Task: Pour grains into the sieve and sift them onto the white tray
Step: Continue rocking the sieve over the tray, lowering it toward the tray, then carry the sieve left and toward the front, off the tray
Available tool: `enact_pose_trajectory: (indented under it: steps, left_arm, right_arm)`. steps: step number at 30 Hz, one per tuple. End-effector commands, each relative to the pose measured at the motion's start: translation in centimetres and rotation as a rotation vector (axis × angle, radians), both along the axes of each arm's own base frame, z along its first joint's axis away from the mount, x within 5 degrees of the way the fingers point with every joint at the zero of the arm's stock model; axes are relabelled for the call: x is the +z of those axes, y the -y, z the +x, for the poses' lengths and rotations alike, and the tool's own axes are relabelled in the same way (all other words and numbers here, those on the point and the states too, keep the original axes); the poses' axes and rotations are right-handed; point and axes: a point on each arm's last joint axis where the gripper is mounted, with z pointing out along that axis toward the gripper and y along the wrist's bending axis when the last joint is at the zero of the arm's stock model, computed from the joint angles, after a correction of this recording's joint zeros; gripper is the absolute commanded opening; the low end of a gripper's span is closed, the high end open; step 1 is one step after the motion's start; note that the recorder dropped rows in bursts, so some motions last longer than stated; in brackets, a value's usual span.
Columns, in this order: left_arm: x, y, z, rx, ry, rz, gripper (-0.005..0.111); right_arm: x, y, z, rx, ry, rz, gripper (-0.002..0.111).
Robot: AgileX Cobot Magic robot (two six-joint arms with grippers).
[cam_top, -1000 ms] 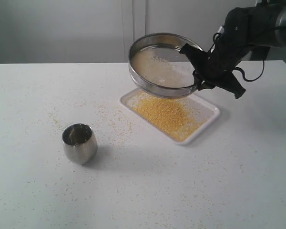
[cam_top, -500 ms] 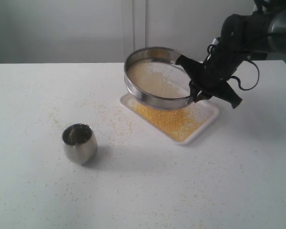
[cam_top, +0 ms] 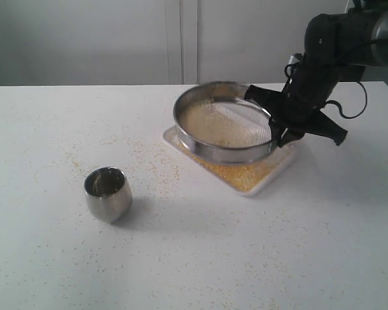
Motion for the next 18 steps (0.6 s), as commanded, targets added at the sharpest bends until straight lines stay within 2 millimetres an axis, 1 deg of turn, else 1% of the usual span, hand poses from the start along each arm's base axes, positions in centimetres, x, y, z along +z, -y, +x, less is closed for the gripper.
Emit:
enact_pose_trajectory:
  steps: [1, 3, 4, 6, 8, 10, 15, 18]
  left_arm:
    - [-0.2, 0.0, -0.2, -0.003, -0.008, -0.004, 0.0]
    - [-0.2, 0.0, -0.2, -0.003, -0.008, -0.004, 0.0]
    - [-0.2, 0.0, -0.2, -0.003, -0.008, -0.004, 0.0]
    - [-0.2, 0.0, -0.2, -0.003, -0.008, -0.004, 0.0]
    - [-0.2, 0.0, -0.2, -0.003, -0.008, -0.004, 0.0]
    - [-0.2, 0.0, -0.2, -0.003, -0.008, -0.004, 0.0]
    - [-0.2, 0.0, -0.2, -0.003, -0.008, -0.004, 0.0]
    - [-0.2, 0.0, -0.2, -0.003, -0.008, -0.004, 0.0]
  right_arm:
    - [1.5, 0.5, -0.1, -0.029, 0.044, -0.013, 0.0]
    - [1.5, 0.0, 0.8, -0.052, 0.131, 0.043, 0.0]
    - [1.5, -0.2, 0.9, -0.051, 0.134, 0.064, 0.0]
    - [1.4, -0.5, 0.5, -0.044, 0.089, 0.082, 0.0]
    - [1.8, -0.3, 0.0, 0.003, 0.07, 0.052, 0.0]
    - [2.3, 0.0, -0.4, 0.03, 0.062, 0.011, 0.0]
    - [3.8, 0.2, -1.0, 0.044, 0.078, 0.01, 0.0]
    - [4.1, 0.1, -1.5, 0.09, 0.065, -0.006, 0.0]
